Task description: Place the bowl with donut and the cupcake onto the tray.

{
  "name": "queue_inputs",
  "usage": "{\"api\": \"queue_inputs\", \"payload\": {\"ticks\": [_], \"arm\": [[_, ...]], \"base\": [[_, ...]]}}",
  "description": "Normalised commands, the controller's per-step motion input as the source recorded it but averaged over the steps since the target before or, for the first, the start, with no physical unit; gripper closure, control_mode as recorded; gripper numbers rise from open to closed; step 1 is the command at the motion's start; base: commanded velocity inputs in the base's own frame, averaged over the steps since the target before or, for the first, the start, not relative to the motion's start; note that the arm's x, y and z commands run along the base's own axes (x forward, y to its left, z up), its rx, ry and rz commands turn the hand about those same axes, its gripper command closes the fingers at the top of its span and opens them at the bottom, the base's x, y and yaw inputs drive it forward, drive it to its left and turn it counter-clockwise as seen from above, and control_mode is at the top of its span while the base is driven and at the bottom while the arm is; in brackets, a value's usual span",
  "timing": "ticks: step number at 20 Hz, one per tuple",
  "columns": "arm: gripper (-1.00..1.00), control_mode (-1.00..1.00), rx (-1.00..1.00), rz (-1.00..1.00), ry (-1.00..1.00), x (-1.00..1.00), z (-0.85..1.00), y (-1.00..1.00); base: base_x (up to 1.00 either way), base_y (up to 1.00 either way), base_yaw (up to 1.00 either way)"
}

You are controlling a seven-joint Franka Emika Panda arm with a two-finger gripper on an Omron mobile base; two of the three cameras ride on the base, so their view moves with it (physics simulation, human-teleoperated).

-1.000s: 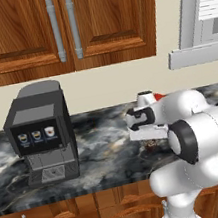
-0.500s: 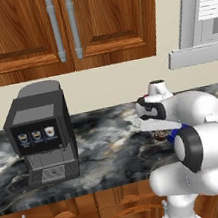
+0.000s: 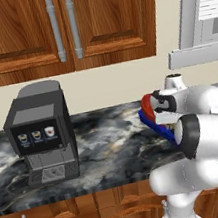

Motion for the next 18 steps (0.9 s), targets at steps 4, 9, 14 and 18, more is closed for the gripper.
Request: {"api": "queue_inputs", "payload": {"ticks": [4, 9, 14, 18], "arm": [[1.0, -1.0, 0.0, 0.01, 0.0, 0.2, 0.0, -0.59], [1.0, -1.0, 0.0, 0.0, 0.0, 0.08, -0.03, -0.44], [1.0, -1.0, 0.0, 0.0, 0.0, 0.04, -0.21, -0.21], [1.0, -1.0, 0.0, 0.0, 0.0, 0.16, -0.34, -0.07]], "base": [[0.0, 0.0, 0.0], [0.0, 0.0, 0.0], [0.0, 0.0, 0.0], [0.0, 0.0, 0.0]]}}
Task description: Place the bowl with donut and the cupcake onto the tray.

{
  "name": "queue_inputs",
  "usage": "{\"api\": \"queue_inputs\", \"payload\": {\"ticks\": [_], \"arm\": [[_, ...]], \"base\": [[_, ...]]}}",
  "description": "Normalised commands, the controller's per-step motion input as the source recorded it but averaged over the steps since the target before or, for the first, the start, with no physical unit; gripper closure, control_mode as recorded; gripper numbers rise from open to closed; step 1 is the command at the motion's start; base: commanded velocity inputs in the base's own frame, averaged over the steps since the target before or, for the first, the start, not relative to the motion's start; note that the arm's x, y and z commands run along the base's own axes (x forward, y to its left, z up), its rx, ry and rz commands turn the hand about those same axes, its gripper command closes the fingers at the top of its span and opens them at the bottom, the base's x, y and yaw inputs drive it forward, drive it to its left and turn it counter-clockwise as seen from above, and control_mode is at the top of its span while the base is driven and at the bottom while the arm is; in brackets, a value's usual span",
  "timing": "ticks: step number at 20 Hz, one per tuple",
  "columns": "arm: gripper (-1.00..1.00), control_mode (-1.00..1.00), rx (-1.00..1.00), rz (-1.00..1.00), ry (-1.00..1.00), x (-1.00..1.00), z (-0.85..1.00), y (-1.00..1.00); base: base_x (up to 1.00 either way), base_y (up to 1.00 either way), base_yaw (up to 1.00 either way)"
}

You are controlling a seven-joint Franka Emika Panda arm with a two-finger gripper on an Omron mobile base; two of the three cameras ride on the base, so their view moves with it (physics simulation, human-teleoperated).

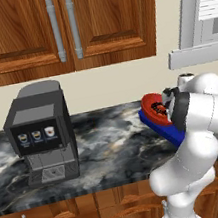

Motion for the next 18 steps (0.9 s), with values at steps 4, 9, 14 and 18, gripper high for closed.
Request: {"api": "queue_inputs", "payload": {"ticks": [4, 9, 14, 18], "arm": [[1.0, -1.0, 0.0, 0.0, 0.0, 0.22, -0.2, 0.0], [1.0, -1.0, 0.0, 0.0, 0.0, 0.06, -0.14, 0.0], [-1.0, -1.0, 0.0, 0.0, 0.0, 0.0, 0.0, 0.0], [-1.0, -1.0, 0.0, 0.0, 0.0, -0.06, 0.02, 0.0]], "base": [[0.0, 0.0, 0.0], [0.0, 0.0, 0.0], [0.0, 0.0, 0.0], [0.0, 0.0, 0.0]]}}
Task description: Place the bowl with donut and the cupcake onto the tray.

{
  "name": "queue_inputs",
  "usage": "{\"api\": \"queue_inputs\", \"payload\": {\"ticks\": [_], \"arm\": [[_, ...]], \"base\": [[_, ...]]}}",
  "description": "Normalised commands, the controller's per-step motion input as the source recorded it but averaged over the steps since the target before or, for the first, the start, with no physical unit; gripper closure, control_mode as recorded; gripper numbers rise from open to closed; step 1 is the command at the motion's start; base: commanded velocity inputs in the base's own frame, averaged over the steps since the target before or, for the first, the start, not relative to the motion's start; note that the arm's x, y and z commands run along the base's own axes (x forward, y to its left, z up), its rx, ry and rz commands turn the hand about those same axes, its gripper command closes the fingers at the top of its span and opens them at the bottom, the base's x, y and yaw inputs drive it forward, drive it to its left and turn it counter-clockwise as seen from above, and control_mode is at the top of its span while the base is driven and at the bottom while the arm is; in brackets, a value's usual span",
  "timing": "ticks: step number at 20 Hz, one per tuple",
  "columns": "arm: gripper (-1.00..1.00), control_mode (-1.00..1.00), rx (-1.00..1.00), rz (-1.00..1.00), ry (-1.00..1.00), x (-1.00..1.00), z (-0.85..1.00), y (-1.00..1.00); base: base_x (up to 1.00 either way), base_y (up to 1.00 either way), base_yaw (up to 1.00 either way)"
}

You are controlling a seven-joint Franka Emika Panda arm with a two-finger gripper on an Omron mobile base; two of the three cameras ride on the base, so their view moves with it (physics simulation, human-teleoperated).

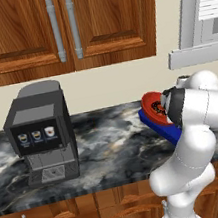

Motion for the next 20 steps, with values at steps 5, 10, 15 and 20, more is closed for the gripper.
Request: {"api": "queue_inputs", "payload": {"ticks": [5, 10, 15, 20], "arm": [[-1.0, -1.0, 0.0, 0.0, -0.04, -0.31, 0.36, 0.0], [-1.0, -1.0, 0.0, 0.0, -0.05, -0.34, 0.24, 0.0], [-1.0, -1.0, 0.0, 0.0, -0.09, -0.72, 0.56, 0.07], [-1.0, -1.0, 0.0, 0.05, -0.09, -0.53, 0.53, 0.62]], "base": [[0.0, 0.0, 0.0], [0.0, 0.0, 0.0], [0.0, 0.0, 0.0], [0.0, 0.0, 0.0]]}}
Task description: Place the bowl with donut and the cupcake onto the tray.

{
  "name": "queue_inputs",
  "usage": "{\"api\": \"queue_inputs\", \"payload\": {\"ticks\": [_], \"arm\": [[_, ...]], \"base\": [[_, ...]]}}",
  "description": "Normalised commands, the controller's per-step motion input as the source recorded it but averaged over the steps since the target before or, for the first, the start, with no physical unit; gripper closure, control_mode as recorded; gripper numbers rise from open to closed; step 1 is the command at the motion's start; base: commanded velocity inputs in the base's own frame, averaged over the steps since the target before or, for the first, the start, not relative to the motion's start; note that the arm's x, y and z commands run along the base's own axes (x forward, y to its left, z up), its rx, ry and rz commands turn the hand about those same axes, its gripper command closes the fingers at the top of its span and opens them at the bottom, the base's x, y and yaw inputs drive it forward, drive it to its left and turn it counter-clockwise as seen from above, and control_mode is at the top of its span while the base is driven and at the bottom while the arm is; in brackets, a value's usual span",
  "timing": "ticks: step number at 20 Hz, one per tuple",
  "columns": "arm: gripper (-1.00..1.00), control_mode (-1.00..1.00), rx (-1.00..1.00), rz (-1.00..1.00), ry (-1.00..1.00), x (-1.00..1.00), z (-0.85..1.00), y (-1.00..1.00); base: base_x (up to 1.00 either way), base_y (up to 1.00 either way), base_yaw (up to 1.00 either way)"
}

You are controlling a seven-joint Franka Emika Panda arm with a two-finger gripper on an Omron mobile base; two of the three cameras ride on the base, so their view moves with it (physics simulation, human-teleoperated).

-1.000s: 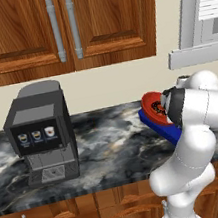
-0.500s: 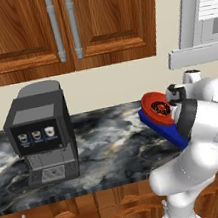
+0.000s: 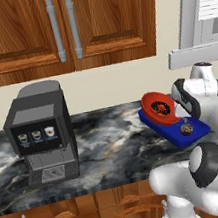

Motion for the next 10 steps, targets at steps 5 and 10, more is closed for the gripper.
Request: {"api": "queue_inputs", "payload": {"ticks": [5, 10], "arm": [[-1.0, -1.0, 0.0, 0.12, -0.02, -0.06, 0.39, 0.96], [-1.0, -1.0, 0.0, 0.16, 0.0, -0.26, 0.2, 0.82]], "base": [[0.0, 0.0, 0.0], [0.0, 0.0, 0.0]]}}
